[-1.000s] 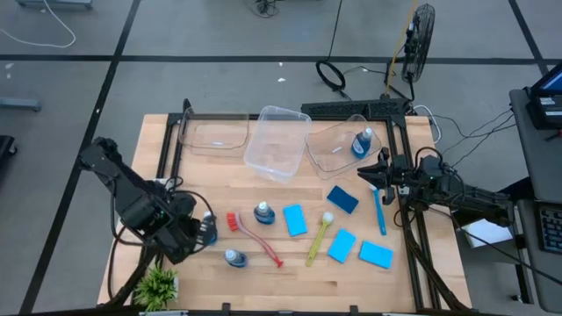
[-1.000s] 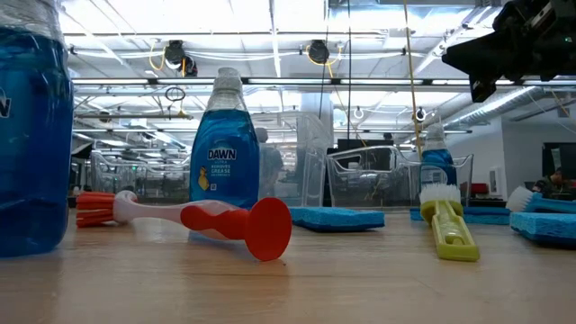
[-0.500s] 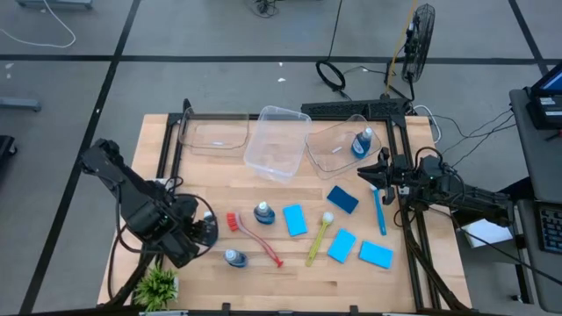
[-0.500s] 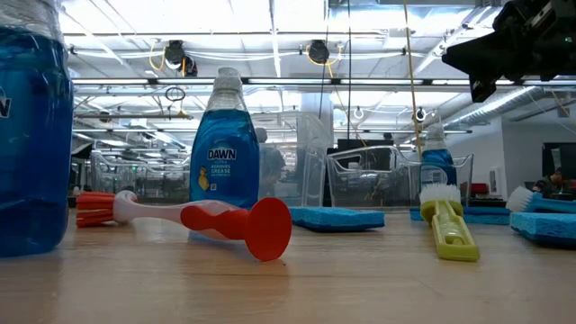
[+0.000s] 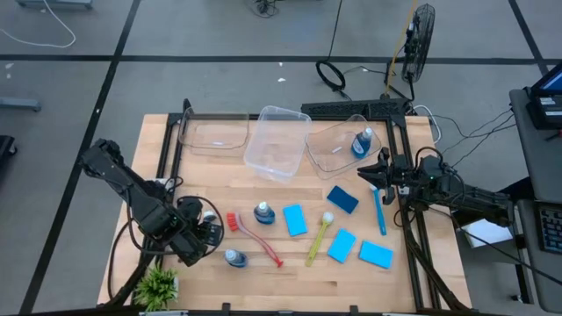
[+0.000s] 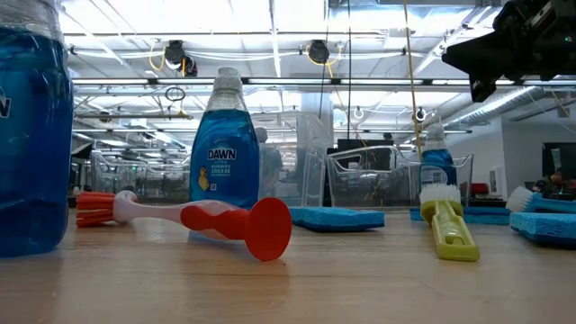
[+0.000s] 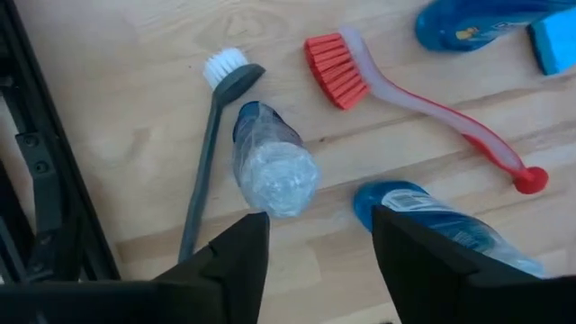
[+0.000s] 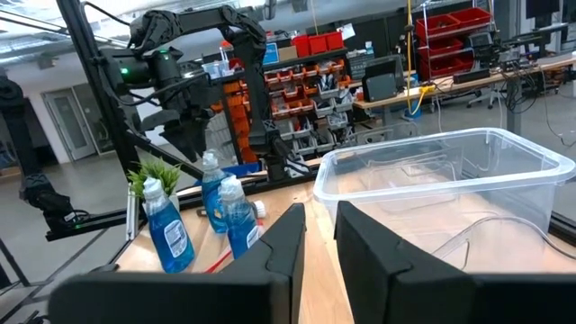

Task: Pick & Place Kitchen Sink Supplies
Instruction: Put the blue dish soap into the right transparent bin

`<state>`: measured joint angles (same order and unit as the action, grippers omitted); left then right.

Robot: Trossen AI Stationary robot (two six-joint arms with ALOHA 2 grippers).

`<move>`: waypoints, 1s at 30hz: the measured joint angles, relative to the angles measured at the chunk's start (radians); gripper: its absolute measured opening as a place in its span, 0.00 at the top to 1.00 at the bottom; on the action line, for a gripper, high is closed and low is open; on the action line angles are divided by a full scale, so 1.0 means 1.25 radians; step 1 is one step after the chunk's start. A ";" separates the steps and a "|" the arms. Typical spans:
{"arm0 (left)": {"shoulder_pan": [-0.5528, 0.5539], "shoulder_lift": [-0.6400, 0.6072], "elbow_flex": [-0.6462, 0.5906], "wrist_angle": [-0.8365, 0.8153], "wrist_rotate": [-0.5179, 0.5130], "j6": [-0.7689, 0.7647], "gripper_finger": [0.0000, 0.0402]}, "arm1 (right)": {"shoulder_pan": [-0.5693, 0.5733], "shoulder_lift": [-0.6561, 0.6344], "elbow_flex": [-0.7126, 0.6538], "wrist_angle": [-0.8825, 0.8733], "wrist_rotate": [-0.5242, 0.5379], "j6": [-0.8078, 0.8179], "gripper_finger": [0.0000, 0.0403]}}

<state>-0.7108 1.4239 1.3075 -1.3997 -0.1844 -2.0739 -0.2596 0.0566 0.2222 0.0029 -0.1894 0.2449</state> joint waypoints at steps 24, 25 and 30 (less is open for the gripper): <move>0.004 0.000 0.000 -0.052 0.020 -0.019 0.41 | 0.000 0.000 0.000 0.014 0.001 0.004 0.86; 0.004 0.000 0.000 -0.055 0.011 -0.018 0.40 | 0.000 0.000 0.000 0.020 0.001 0.004 0.86; 0.008 0.000 0.000 -0.058 -0.034 0.011 0.39 | 0.000 0.000 0.000 0.026 0.001 0.004 0.86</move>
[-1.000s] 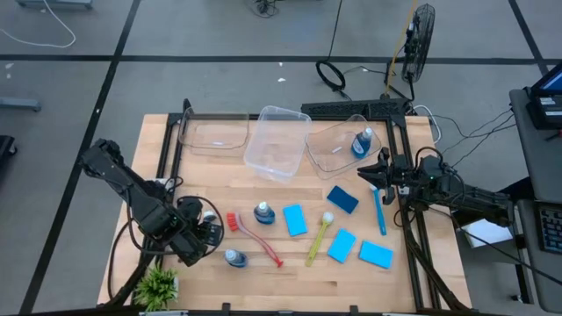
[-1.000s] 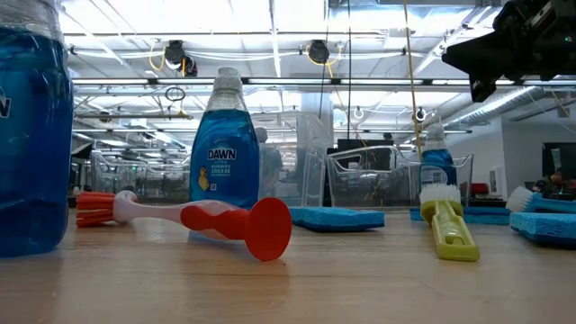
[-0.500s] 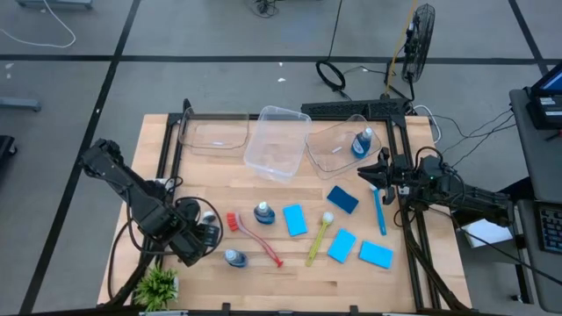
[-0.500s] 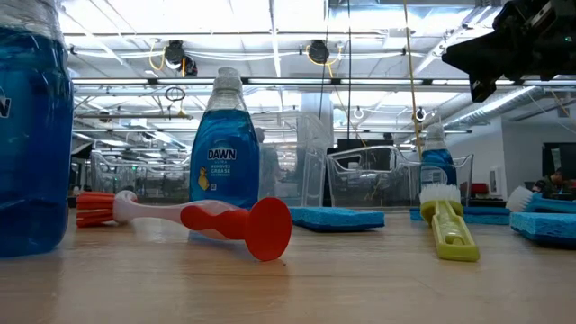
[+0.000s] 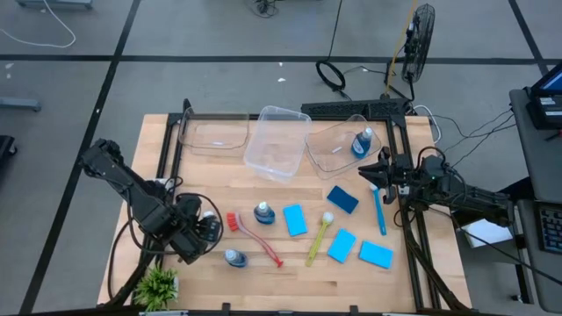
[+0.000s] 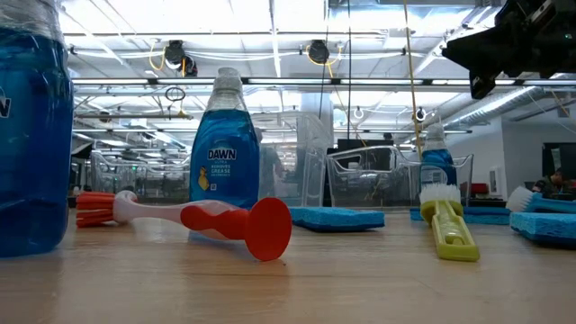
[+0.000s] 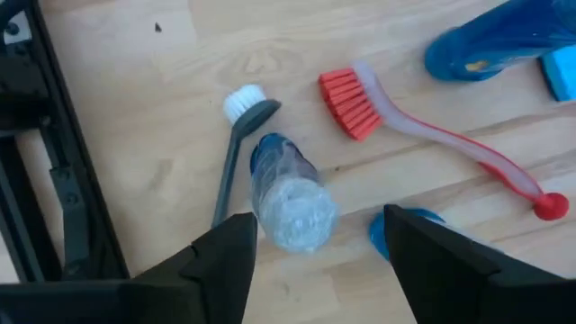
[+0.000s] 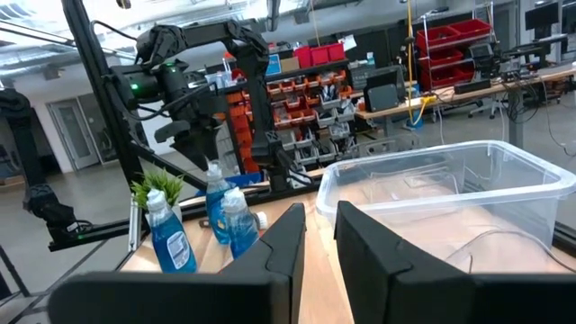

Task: Pick & Place Kitchen Sink Supplies
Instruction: Put the blue dish soap into the right transparent bin

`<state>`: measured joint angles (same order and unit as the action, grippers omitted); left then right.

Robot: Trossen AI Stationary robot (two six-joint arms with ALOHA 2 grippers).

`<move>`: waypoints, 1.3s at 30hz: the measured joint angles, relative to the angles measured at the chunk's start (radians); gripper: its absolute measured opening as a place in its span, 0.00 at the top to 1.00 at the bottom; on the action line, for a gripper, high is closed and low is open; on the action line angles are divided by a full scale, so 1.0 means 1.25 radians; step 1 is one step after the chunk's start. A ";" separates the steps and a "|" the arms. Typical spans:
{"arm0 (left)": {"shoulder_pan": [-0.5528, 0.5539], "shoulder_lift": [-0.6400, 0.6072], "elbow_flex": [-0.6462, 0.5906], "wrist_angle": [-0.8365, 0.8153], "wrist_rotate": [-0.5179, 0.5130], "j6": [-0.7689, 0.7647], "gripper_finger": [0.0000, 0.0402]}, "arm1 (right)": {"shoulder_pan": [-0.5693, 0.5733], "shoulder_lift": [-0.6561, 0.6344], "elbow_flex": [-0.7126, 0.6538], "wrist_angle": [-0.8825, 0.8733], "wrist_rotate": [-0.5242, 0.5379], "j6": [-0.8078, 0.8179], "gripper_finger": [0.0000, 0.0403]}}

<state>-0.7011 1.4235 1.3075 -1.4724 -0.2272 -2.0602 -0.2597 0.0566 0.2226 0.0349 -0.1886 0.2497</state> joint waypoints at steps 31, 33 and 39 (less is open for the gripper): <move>0.025 -0.001 -0.060 0.047 0.035 0.033 0.59 | 0.000 0.000 0.000 -0.001 0.003 0.000 0.86; 0.025 -0.001 -0.060 0.047 0.035 0.033 0.63 | 0.000 0.000 0.000 -0.001 0.003 0.000 0.86; 0.025 -0.001 -0.060 0.046 0.035 0.031 0.66 | 0.000 0.000 0.000 -0.001 0.003 0.000 0.86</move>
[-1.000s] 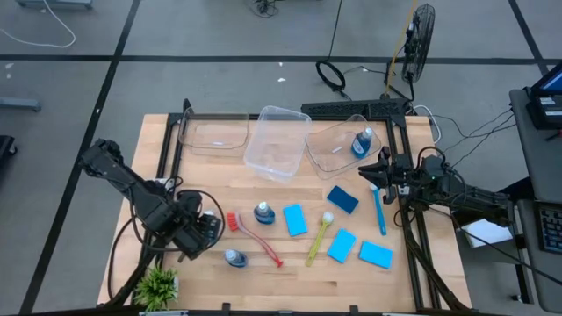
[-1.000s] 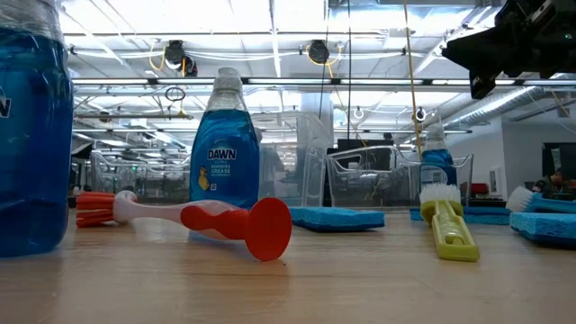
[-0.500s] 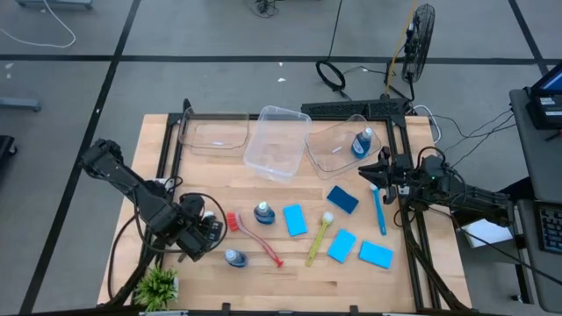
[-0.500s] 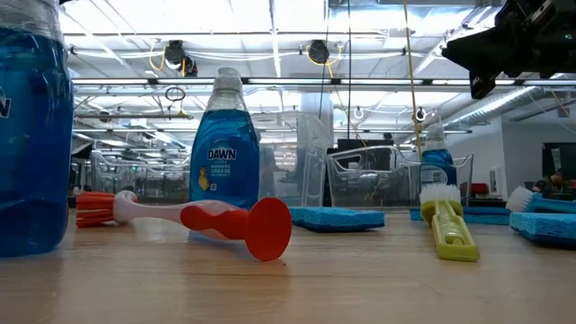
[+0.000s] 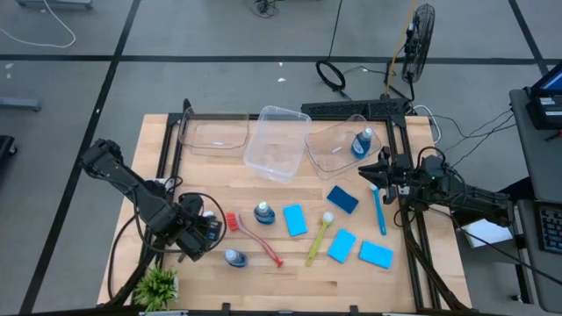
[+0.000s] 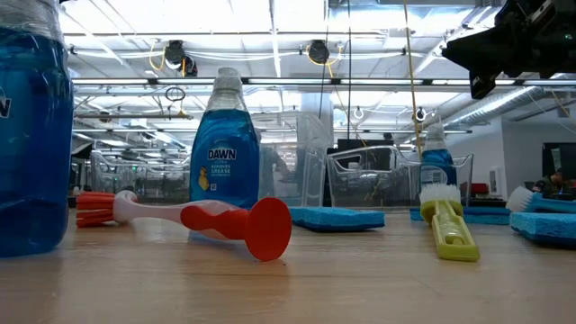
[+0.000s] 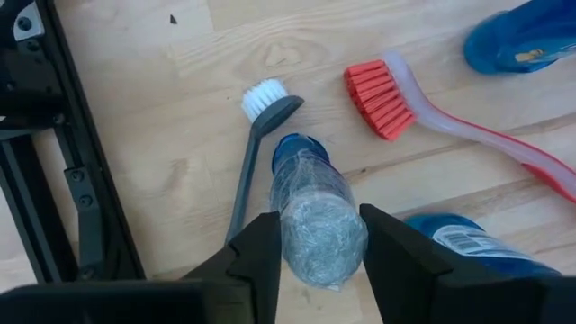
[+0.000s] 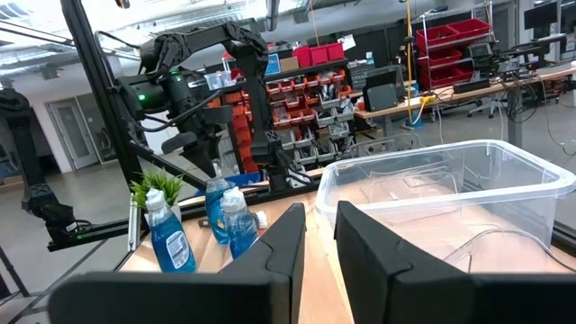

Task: Pick & Place Kitchen Sink Supplies
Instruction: Put the blue dish soap into the right transparent bin

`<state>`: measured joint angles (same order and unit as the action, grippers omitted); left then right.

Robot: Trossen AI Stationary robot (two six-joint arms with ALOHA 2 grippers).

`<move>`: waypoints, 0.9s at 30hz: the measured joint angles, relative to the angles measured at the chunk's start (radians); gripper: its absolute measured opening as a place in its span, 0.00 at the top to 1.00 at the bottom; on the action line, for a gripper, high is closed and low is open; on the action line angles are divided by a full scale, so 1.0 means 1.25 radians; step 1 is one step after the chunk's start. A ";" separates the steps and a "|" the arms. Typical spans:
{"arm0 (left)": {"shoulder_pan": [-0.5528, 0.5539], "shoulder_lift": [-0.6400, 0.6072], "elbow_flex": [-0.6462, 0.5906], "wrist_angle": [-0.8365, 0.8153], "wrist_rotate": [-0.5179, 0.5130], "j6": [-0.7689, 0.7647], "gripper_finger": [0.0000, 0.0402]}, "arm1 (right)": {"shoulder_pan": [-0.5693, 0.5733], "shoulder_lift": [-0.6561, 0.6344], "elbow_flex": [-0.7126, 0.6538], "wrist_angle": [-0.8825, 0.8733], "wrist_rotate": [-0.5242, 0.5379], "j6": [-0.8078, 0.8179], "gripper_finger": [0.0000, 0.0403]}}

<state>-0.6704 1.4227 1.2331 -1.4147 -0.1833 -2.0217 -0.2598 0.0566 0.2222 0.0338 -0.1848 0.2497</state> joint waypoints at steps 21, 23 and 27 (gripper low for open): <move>0.001 -0.002 0.046 -0.038 0.051 0.008 0.72 | 0.000 0.000 0.000 0.002 0.000 0.000 0.86; 0.002 -0.002 0.069 -0.060 0.053 0.016 0.74 | 0.000 0.001 0.000 0.005 0.000 0.000 0.86; 0.001 -0.002 0.116 -0.115 0.046 0.025 0.80 | 0.000 0.001 0.000 0.007 0.000 0.000 0.86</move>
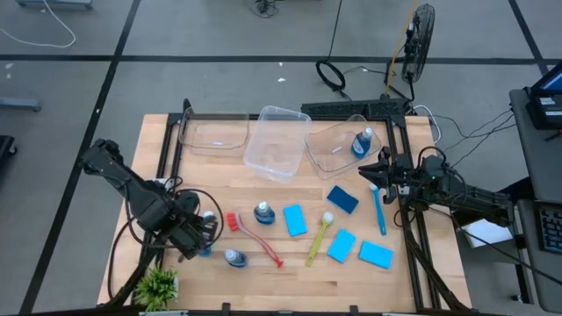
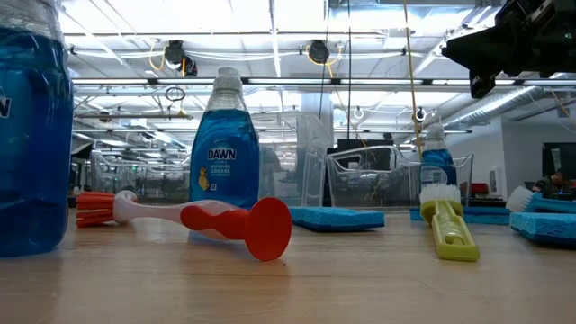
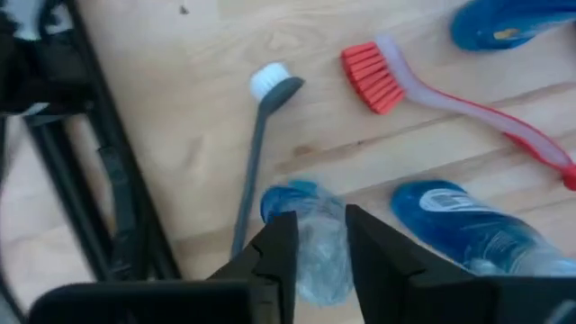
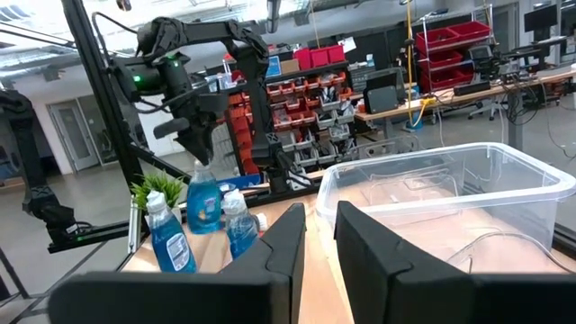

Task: Pick & Place Kitchen Sink Supplies
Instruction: Put the blue dish soap into the right transparent bin

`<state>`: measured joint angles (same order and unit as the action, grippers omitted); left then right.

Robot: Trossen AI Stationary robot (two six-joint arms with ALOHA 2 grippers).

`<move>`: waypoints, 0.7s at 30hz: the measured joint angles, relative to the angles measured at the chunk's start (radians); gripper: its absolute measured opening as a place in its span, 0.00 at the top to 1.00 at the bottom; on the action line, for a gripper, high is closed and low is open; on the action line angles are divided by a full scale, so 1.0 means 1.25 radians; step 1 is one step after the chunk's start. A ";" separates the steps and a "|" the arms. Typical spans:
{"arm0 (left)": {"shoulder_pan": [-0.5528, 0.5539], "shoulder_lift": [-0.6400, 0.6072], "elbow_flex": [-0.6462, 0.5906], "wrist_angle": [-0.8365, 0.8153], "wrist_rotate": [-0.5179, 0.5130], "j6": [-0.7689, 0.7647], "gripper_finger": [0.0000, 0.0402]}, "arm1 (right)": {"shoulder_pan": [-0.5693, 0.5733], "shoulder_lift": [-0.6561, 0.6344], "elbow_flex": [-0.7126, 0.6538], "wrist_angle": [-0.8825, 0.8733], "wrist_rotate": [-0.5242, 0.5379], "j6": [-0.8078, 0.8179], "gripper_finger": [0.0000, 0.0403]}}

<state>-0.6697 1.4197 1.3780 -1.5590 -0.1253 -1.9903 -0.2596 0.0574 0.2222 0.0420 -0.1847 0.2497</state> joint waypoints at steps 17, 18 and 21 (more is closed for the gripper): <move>0.001 0.000 0.013 -0.009 -0.089 0.023 0.99 | 0.000 0.000 0.000 0.002 0.000 -0.003 0.86; 0.001 0.000 0.013 -0.009 -0.090 0.023 0.99 | 0.000 0.000 0.000 0.002 0.000 -0.003 0.86; 0.001 0.000 0.013 -0.009 -0.098 0.024 0.98 | 0.000 0.000 0.000 0.002 0.000 -0.003 0.86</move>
<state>-0.6685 1.4193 1.3949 -1.5707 -0.2478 -1.9606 -0.2596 0.0574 0.2222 0.0444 -0.1848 0.2462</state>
